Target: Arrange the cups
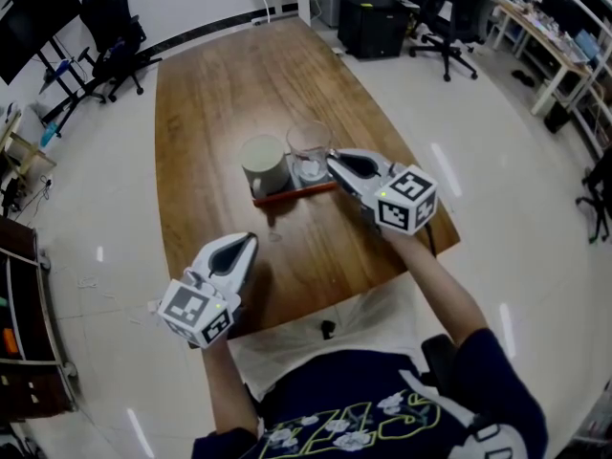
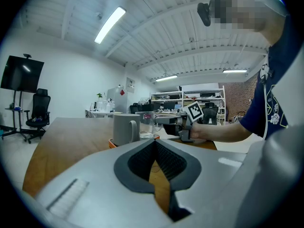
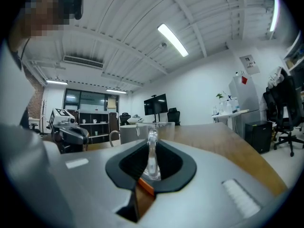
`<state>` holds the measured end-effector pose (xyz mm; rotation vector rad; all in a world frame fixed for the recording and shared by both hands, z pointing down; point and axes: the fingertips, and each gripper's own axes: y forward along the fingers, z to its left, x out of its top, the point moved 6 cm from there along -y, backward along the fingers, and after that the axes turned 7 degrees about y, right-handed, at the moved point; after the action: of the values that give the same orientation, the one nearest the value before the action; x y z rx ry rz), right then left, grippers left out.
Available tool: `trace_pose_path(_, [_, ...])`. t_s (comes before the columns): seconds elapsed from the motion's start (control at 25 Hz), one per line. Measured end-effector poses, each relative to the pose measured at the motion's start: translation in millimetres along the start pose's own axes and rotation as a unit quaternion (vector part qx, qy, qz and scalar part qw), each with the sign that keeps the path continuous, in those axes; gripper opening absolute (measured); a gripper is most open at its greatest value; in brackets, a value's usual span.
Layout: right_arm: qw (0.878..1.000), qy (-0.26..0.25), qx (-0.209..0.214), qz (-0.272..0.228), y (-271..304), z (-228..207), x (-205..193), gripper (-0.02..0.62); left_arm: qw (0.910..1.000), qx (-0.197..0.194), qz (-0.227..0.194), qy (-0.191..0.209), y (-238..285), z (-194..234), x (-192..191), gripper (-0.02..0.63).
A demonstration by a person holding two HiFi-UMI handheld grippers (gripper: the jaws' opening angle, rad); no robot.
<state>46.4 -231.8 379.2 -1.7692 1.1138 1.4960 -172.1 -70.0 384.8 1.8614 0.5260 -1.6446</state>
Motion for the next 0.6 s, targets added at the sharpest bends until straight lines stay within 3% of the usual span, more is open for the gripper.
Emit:
trace_pose_path(0.32, [0.999,-0.028,-0.003,0.024,0,0,-6,0.042,1.0,0.004,0.0,-0.001,1,1,-1,0.002])
trace_pose_path(0.48, [0.999,-0.033,0.005,0.007,-13,8,-5,0.258,1.0,0.005,0.0,-0.002,0,1,-1,0.002])
trace_pose_path(0.6, [0.999,-0.034,0.002,-0.001,-29,15,-6,0.298,1.0,0.003,0.001,0.0,0,1,-1,0.002])
